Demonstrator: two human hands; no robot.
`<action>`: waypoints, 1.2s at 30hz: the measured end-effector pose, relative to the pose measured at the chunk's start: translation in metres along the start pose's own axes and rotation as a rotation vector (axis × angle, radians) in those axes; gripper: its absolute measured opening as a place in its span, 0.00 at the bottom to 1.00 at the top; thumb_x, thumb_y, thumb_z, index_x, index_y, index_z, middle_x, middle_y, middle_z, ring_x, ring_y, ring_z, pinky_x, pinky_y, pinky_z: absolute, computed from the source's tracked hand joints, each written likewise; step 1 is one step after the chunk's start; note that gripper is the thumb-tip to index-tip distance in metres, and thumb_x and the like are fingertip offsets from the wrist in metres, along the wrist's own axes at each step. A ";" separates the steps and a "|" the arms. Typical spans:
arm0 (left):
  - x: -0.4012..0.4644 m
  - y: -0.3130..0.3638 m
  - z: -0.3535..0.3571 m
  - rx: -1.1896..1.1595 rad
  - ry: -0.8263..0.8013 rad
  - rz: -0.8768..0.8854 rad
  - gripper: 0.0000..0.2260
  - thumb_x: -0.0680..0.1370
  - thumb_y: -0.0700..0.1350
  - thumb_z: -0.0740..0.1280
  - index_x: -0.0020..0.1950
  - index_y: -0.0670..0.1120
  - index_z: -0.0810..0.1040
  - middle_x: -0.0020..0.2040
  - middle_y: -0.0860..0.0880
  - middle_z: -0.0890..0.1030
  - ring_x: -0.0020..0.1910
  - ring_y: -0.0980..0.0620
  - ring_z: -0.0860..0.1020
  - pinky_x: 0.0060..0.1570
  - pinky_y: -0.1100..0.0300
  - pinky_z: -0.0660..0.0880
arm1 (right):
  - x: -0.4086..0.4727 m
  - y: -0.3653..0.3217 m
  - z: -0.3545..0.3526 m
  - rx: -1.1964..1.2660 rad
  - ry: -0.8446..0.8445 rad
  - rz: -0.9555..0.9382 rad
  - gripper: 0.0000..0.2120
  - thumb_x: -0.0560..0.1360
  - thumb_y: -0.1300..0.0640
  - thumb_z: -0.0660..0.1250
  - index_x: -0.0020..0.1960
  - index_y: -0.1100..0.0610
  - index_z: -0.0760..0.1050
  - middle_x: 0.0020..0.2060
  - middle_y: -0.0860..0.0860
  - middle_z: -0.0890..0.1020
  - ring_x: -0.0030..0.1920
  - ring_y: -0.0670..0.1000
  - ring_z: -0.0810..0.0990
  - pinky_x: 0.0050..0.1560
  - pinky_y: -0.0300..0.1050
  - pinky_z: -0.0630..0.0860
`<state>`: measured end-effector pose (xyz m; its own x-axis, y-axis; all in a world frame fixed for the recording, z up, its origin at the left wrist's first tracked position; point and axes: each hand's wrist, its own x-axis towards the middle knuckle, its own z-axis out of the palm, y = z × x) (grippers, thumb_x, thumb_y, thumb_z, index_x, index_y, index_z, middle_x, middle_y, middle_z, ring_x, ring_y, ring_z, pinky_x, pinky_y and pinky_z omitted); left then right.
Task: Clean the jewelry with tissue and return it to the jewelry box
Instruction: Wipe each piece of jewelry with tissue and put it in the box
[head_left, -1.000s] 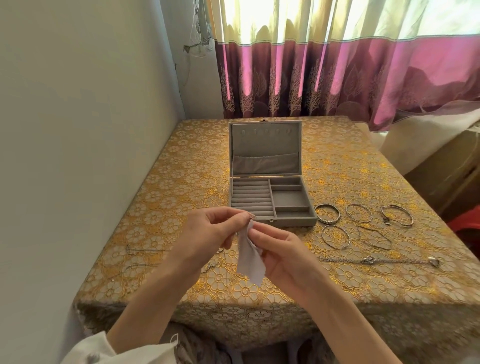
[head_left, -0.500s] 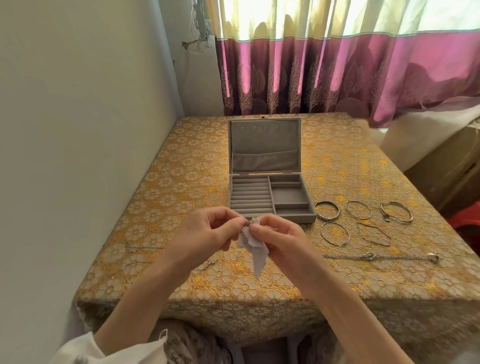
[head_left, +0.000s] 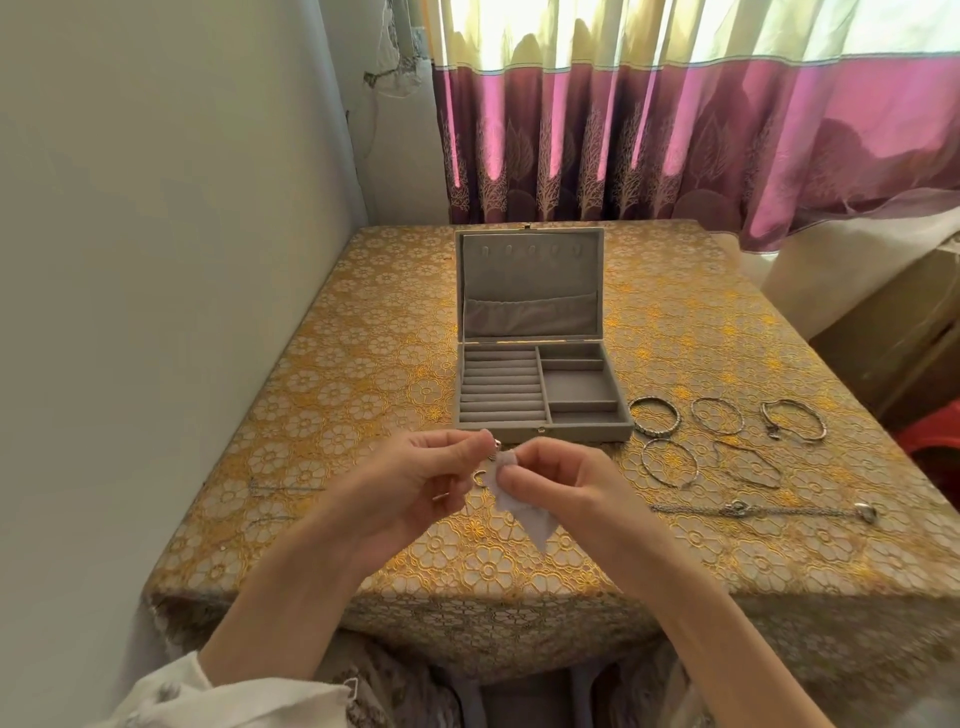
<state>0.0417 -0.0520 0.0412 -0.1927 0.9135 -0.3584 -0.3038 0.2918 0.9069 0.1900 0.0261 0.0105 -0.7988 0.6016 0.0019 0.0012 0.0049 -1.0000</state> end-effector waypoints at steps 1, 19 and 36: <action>0.001 0.000 -0.001 -0.037 0.006 -0.005 0.06 0.66 0.45 0.70 0.31 0.45 0.79 0.28 0.51 0.71 0.26 0.57 0.69 0.33 0.64 0.66 | -0.001 0.003 0.000 -0.013 -0.009 0.009 0.14 0.67 0.49 0.67 0.43 0.59 0.78 0.34 0.51 0.77 0.35 0.47 0.73 0.34 0.35 0.67; -0.002 0.008 -0.051 -0.601 0.257 0.232 0.09 0.75 0.44 0.61 0.36 0.46 0.76 0.33 0.51 0.78 0.31 0.55 0.78 0.43 0.58 0.77 | -0.021 0.043 -0.023 -0.166 0.081 0.084 0.06 0.74 0.58 0.66 0.41 0.60 0.77 0.30 0.46 0.74 0.30 0.44 0.69 0.30 0.32 0.65; -0.011 0.005 -0.023 -0.577 0.251 0.238 0.03 0.75 0.39 0.63 0.47 0.42 0.75 0.46 0.43 0.84 0.44 0.48 0.83 0.39 0.61 0.80 | -0.019 0.062 -0.026 0.163 0.401 0.281 0.12 0.68 0.53 0.69 0.43 0.61 0.79 0.38 0.54 0.80 0.40 0.52 0.77 0.40 0.41 0.72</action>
<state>0.0206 -0.0670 0.0442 -0.5062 0.8200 -0.2670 -0.6623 -0.1714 0.7293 0.2207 0.0356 -0.0510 -0.4872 0.8210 -0.2975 0.0631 -0.3066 -0.9497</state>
